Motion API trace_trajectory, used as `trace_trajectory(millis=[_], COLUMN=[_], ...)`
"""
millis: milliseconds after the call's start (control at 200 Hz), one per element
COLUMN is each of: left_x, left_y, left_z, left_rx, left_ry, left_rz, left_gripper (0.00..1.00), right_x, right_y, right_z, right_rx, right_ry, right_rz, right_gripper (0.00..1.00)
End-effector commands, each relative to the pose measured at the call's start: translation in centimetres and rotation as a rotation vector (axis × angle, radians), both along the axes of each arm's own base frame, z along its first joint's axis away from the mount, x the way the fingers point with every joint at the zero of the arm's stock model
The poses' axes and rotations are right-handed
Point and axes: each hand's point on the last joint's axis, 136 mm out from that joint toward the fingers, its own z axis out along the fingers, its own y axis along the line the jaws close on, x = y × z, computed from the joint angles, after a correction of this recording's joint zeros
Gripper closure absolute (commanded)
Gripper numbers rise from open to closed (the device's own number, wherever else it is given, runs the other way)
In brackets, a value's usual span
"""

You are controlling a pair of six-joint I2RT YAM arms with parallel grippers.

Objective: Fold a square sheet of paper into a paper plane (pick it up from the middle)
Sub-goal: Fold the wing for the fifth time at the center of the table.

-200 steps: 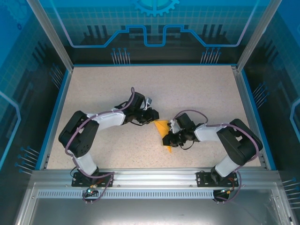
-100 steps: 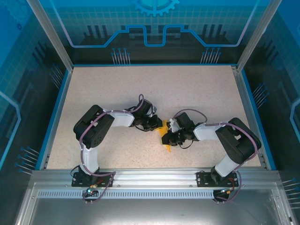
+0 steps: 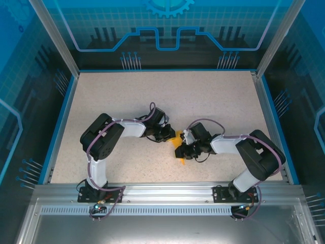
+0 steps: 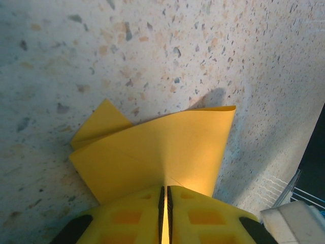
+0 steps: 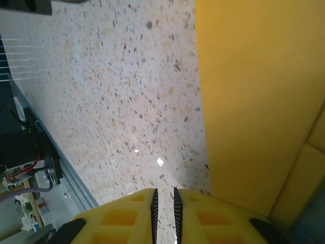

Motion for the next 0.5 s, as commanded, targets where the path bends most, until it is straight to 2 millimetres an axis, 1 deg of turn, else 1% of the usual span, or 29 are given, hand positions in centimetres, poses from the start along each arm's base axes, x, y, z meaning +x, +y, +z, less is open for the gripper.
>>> trace_trajectory(millis=[0,130,300,495], left_x=[-0.92,-0.93,-0.87,-0.85], left_y=[2.81,2.89,3.01,2.94], left_z=[-3.86,-3.88,-3.98,-3.91], left_rx=[0.135,0.137,0.141,0.134], left_ry=[0.098,0.098,0.098,0.100], left_rz=[0.052,0.050,0.051,0.049], left_gripper=[0.86,0.86,0.86,0.86], right_x=[-1.87,-2.10,-2.27,-2.30], right_y=[-1.04,-1.26,-1.34,-1.86], right_z=[-1.35,-1.42,-0.84,-1.10], right_rx=[-0.045,-0.048,-0.038,-0.064], right_ry=[0.041,0.042,0.031,0.021], right_rz=[0.012,0.004,0.009,-0.006], right_gripper=[0.82,0.83,0.82,0.82])
